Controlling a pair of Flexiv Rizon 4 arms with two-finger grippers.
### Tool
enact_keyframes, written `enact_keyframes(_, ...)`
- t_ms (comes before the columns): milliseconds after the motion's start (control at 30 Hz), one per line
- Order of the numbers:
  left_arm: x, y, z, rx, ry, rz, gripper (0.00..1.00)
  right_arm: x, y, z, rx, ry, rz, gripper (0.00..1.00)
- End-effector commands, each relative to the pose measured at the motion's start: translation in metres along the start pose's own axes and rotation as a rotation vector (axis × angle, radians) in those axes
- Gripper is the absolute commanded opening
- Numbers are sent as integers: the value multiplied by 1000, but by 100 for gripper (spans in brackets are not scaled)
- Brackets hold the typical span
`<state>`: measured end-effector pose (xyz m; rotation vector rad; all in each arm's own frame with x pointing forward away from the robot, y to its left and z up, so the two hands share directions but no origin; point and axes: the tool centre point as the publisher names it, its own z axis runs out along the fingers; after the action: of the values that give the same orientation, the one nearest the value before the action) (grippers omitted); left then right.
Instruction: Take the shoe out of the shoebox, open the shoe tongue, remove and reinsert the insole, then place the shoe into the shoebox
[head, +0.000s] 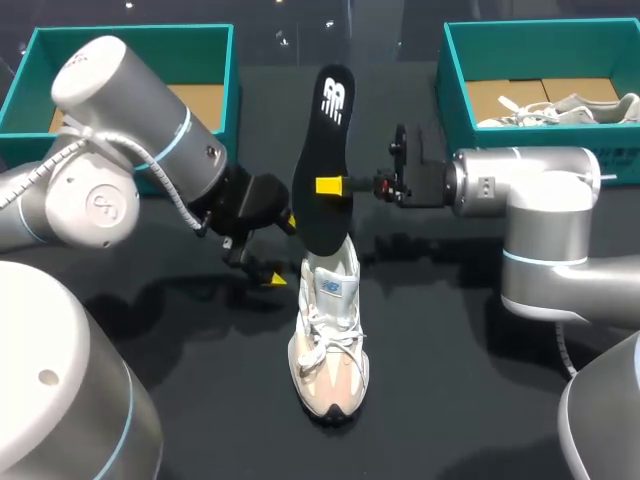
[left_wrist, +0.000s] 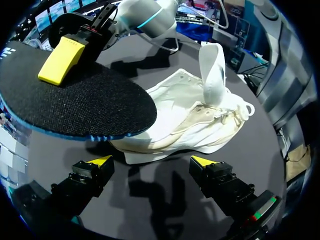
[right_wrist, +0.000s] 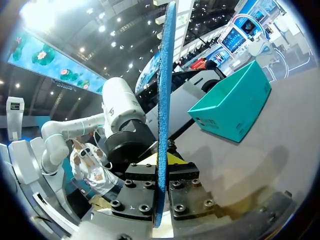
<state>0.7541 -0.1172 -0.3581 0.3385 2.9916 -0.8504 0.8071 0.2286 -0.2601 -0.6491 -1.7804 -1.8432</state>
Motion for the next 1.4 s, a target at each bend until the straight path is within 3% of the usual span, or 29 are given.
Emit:
enact_keyframes(33, -2, -1, 5, -3, -1, 1, 100, 0, -3, 0, -3, 0, 1, 0)
enact_keyframes(1400, -5, -4, 9, 4, 1, -5, 100, 0, -2, -2, 6, -35, 41, 0)
